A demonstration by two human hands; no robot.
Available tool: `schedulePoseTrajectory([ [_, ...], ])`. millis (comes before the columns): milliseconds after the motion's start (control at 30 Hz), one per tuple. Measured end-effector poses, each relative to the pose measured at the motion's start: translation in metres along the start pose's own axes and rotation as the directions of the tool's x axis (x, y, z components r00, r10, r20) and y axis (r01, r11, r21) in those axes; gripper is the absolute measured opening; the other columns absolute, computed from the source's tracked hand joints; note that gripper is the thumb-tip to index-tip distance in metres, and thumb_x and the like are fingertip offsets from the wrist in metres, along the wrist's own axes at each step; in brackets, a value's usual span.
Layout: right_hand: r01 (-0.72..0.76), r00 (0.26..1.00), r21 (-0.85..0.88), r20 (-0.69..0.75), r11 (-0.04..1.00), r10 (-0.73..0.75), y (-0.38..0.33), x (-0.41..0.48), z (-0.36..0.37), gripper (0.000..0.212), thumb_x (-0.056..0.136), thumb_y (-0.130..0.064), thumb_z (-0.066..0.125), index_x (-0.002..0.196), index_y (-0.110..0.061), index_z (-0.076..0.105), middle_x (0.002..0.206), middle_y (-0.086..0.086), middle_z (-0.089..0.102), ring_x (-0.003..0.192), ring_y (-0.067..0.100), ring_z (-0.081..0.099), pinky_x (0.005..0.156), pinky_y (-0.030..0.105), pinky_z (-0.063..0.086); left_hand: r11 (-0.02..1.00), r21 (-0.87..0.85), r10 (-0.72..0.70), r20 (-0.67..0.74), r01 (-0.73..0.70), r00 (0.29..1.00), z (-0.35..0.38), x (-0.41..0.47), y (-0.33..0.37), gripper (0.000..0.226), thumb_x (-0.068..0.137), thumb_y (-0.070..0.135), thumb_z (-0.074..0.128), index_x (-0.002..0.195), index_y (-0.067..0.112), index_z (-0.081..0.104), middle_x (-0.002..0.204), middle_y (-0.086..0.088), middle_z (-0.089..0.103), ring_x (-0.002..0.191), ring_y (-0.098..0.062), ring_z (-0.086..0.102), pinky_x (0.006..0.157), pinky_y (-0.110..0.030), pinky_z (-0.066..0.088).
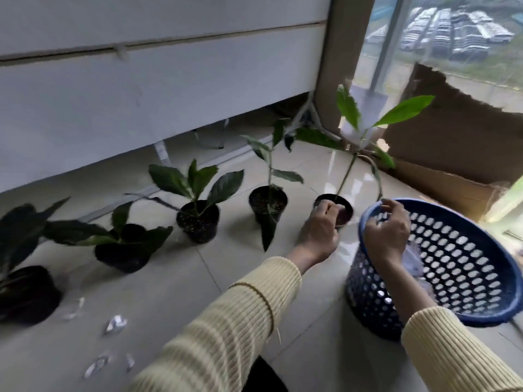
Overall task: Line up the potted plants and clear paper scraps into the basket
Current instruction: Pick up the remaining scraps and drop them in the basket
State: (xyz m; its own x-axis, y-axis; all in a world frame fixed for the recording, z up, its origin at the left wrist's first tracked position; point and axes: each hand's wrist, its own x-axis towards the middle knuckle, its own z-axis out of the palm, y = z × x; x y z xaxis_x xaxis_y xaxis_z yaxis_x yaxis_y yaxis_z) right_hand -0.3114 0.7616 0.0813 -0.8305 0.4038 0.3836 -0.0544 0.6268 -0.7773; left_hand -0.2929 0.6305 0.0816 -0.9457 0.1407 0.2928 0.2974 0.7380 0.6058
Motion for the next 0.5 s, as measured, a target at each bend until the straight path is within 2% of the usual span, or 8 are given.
schedulePoseTrajectory([
  [133, 0.091, 0.986, 0.116, 0.128, 0.989, -0.105, -0.043, -0.039, 0.045, 0.034, 0.077, 0.003, 0.053, 0.11, -0.001, 0.057, 0.104, 0.022, 0.06, 0.098, 0.037, 0.056, 0.09, 0.043, 0.044, 0.991, 0.044, -0.122, -0.157, 0.13, 0.98, -0.049, -0.042, -0.048, 0.048, 0.08, -0.002, 0.052, 0.127, 0.007, 0.049, 0.128, -0.013, 0.044, 0.115, -0.03, 0.048, 0.101, -0.036, 0.042],
  [233, 0.099, 0.946, 0.222, 0.281, 0.97, -0.161, -0.069, -0.083, 0.08, 0.037, 0.077, 0.006, 0.053, 0.112, -0.005, 0.057, 0.104, 0.018, 0.06, 0.09, 0.029, 0.057, 0.081, 0.043, 0.05, 0.965, 0.056, -0.238, -0.217, 0.255, 0.947, -0.082, -0.088, -0.087, 0.047, 0.081, 0.0, 0.05, 0.127, 0.008, 0.049, 0.129, -0.011, 0.043, 0.116, -0.027, 0.047, 0.1, -0.035, 0.042],
  [300, 0.096, 0.901, 0.243, 0.39, 0.965, -0.188, -0.082, -0.118, 0.104, 0.036, 0.078, 0.005, 0.053, 0.112, -0.006, 0.056, 0.107, 0.016, 0.059, 0.087, 0.025, 0.057, 0.078, 0.042, 0.051, 0.941, 0.068, -0.306, -0.239, 0.331, 0.921, -0.101, -0.124, -0.114, 0.046, 0.082, 0.0, 0.05, 0.127, 0.009, 0.049, 0.13, -0.01, 0.043, 0.115, -0.026, 0.047, 0.098, -0.034, 0.044],
  [367, 0.075, 0.84, 0.241, 0.507, 0.968, -0.191, -0.093, -0.154, 0.126, 0.036, 0.079, 0.002, 0.054, 0.114, -0.007, 0.055, 0.111, 0.013, 0.058, 0.085, 0.024, 0.058, 0.074, 0.035, 0.048, 0.905, 0.08, -0.383, -0.268, 0.417, 0.884, -0.119, -0.163, -0.141, 0.046, 0.082, 0.0, 0.052, 0.127, 0.01, 0.049, 0.13, -0.009, 0.042, 0.114, -0.025, 0.048, 0.095, -0.03, 0.043],
  [433, 0.081, 0.769, 0.253, 0.6, 0.964, -0.222, -0.103, -0.194, 0.146, 0.037, 0.08, 0.0, 0.055, 0.116, -0.009, 0.054, 0.113, 0.009, 0.055, 0.081, 0.018, 0.055, 0.072, 0.028, 0.042, 0.852, 0.08, -0.476, -0.29, 0.517, 0.83, -0.134, -0.206, -0.165, 0.047, 0.08, 0.0, 0.053, 0.126, 0.01, 0.049, 0.129, -0.009, 0.042, 0.115, -0.025, 0.047, 0.095, -0.029, 0.041],
  [500, 0.075, 0.7, 0.262, 0.673, 0.962, -0.238, -0.109, -0.226, 0.159, 0.038, 0.082, -0.001, 0.056, 0.118, -0.011, 0.054, 0.113, 0.006, 0.052, 0.078, 0.013, 0.053, 0.071, 0.026, 0.041, 0.801, 0.073, -0.551, -0.298, 0.594, 0.779, -0.146, -0.243, -0.184, 0.047, 0.079, 0.0, 0.055, 0.124, 0.009, 0.05, 0.127, -0.01, 0.042, 0.115, -0.025, 0.047, 0.096, -0.027, 0.039],
])
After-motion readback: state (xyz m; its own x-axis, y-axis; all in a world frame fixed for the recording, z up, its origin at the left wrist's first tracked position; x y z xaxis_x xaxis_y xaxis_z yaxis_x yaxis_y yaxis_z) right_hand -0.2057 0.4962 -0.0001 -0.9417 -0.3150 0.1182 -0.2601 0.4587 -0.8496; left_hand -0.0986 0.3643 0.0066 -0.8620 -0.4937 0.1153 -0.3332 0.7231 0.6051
